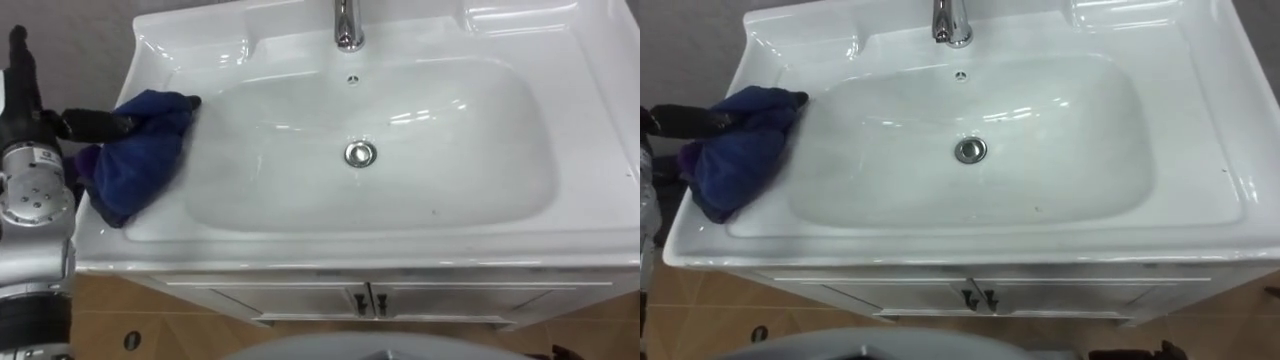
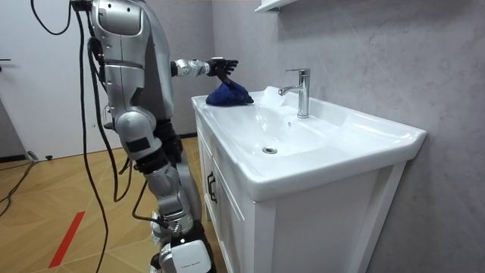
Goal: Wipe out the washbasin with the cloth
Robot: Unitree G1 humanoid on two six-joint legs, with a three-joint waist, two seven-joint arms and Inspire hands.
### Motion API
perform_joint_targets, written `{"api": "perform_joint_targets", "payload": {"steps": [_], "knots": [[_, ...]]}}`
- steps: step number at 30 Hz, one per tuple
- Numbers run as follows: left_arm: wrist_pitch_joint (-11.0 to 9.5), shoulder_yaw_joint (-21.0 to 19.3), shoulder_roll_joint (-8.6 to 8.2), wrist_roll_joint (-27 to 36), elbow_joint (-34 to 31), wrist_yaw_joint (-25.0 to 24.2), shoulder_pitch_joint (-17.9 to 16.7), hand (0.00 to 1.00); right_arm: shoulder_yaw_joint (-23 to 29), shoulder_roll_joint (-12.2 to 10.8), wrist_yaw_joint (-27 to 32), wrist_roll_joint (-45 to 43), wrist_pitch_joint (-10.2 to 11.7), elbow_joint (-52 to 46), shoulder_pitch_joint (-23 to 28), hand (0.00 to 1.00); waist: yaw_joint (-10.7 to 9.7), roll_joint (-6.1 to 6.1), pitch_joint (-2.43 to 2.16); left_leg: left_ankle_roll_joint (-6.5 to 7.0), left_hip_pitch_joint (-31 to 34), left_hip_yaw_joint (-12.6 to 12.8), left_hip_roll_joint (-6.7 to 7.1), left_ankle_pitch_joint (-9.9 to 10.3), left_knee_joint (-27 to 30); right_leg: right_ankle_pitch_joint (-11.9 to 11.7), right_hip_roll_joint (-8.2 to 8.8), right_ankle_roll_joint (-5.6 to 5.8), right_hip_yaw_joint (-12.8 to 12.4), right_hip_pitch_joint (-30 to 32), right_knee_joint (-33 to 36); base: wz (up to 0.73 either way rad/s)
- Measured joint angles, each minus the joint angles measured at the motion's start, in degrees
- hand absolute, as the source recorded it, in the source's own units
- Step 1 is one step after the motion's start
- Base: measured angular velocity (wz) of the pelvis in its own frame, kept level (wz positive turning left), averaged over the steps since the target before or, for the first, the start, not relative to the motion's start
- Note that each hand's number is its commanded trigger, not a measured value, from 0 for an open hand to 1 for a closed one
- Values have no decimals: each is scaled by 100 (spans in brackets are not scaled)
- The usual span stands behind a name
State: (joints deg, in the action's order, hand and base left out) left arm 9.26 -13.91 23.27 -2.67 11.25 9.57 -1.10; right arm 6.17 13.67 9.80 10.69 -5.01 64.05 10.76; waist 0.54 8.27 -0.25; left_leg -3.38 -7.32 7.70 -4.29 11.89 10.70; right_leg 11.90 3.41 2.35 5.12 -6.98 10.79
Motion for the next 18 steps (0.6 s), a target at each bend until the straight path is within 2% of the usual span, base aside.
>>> {"api": "perform_joint_targets", "payload": {"steps": [2, 11, 15, 18], "knots": [[64, -3, 0, 82, 28, 0, 0, 0, -5, 2, 2, 27, -4, 1, 2, 0, 111, -1, -2, 0, 1, 0, 0, 0, -1, 0, 0, 0, 2, 1, -3, 0], [83, -221, 0, 109, 30, 0, -3, 0, -41, 15, -1, 23, -3, 5, 11, 0, 288, 0, -6, 0, -38, -9, 1, 0, -47, 0, 0, 0, 5, -31, -12, 0], [82, -627, 1, 438, 136, 3, -4, 0, -31, 34, -71, 13, 5, 9, 53, 0, 310, -9, -6, 0, -48, -2, 3, 0, -55, 0, -1, 0, -22, -30, -7, 0], [82, -757, 0, 596, 166, 95, -29, 0, -30, 51, -76, 4, 5, 10, 115, 0, 324, -12, -4, 0, -48, -2, 4, 0, -56, 0, -1, 0, -22, -30, -6, 0]]}}
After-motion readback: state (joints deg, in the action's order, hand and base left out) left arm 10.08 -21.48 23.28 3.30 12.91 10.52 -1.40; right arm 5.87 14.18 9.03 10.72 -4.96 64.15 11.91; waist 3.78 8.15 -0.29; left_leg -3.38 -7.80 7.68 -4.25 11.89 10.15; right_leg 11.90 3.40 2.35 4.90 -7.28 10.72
